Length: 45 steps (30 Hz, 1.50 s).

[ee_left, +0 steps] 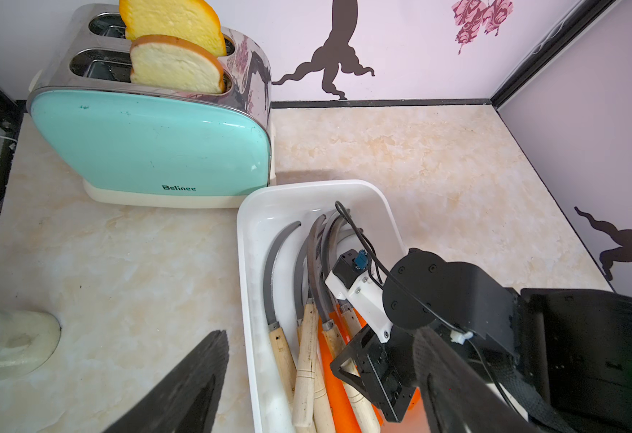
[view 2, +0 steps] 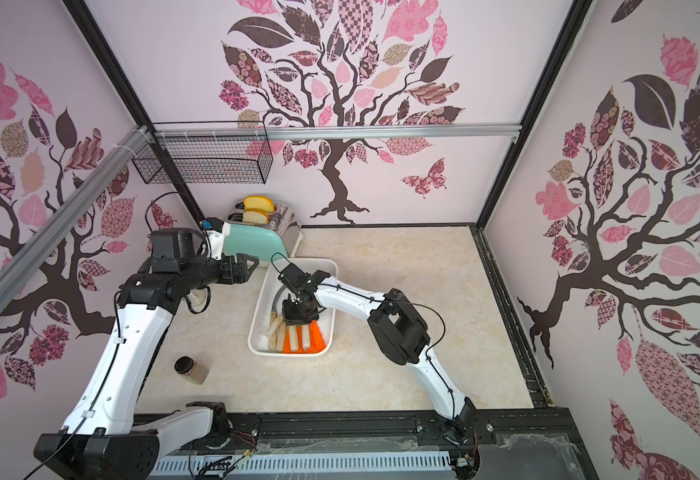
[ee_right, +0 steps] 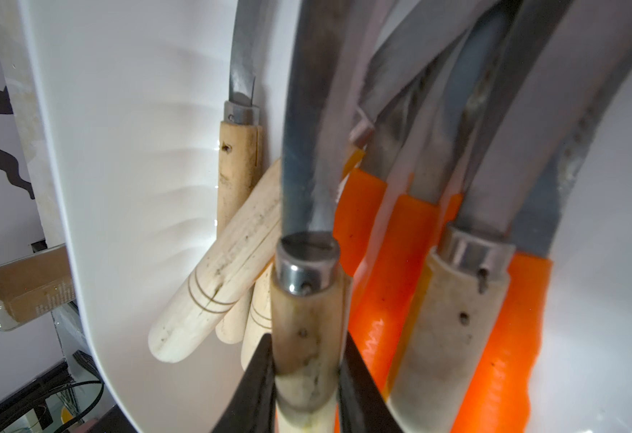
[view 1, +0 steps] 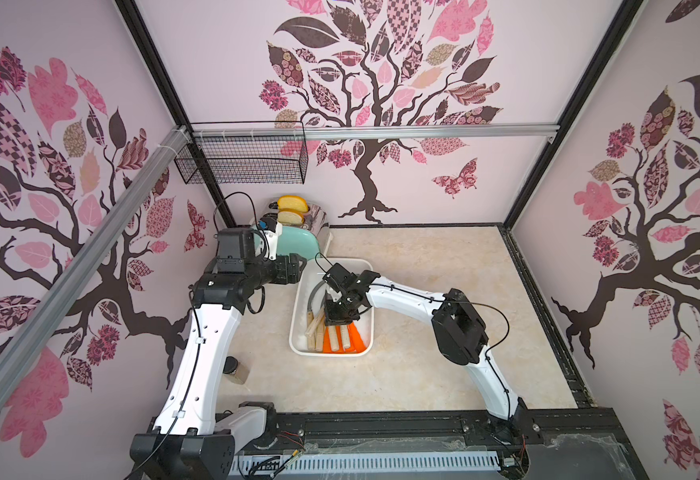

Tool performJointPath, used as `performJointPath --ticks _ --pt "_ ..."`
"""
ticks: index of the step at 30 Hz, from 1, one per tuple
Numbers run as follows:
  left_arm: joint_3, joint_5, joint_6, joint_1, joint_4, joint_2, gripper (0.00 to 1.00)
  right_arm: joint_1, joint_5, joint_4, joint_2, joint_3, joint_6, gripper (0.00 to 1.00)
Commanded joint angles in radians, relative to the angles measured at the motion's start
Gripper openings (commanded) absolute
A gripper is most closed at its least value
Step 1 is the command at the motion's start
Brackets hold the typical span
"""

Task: Put small sickles into storage boxes
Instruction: Place the sickle in the storage box.

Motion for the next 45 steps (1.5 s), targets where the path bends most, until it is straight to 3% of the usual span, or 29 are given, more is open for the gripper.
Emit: performJointPath --ticks 1,9,15,36,39,43,45 --pt "0.017 0.012 -0.003 0.003 0.012 -0.019 0.82 0.005 -0.003 -0.005 0.000 -0.003 0.006 0.22" --pt "0.021 0.013 -0.004 0.003 0.008 -0.022 0.82 0.004 -0.009 -0.016 0.013 0.009 -0.004 0.25" --pt "0.027 0.012 -0.006 0.004 0.009 -0.025 0.82 0.006 -0.006 -0.023 0.012 0.019 -0.010 0.35" --pt "0.028 -0.027 -0.013 0.003 0.035 -0.017 0.83 0.005 0.053 -0.115 0.012 0.130 -0.079 0.43" --pt "0.022 -0.045 -0.018 0.003 0.046 -0.013 0.83 0.001 0.101 -0.125 -0.013 0.130 -0.107 0.51" --pt "0.005 -0.105 -0.038 0.004 0.078 -0.016 0.85 -0.016 0.155 -0.104 -0.076 0.091 -0.135 0.69" --pt "-0.005 -0.136 -0.052 0.004 0.096 -0.016 0.85 -0.031 0.177 -0.074 -0.120 0.057 -0.146 0.99"
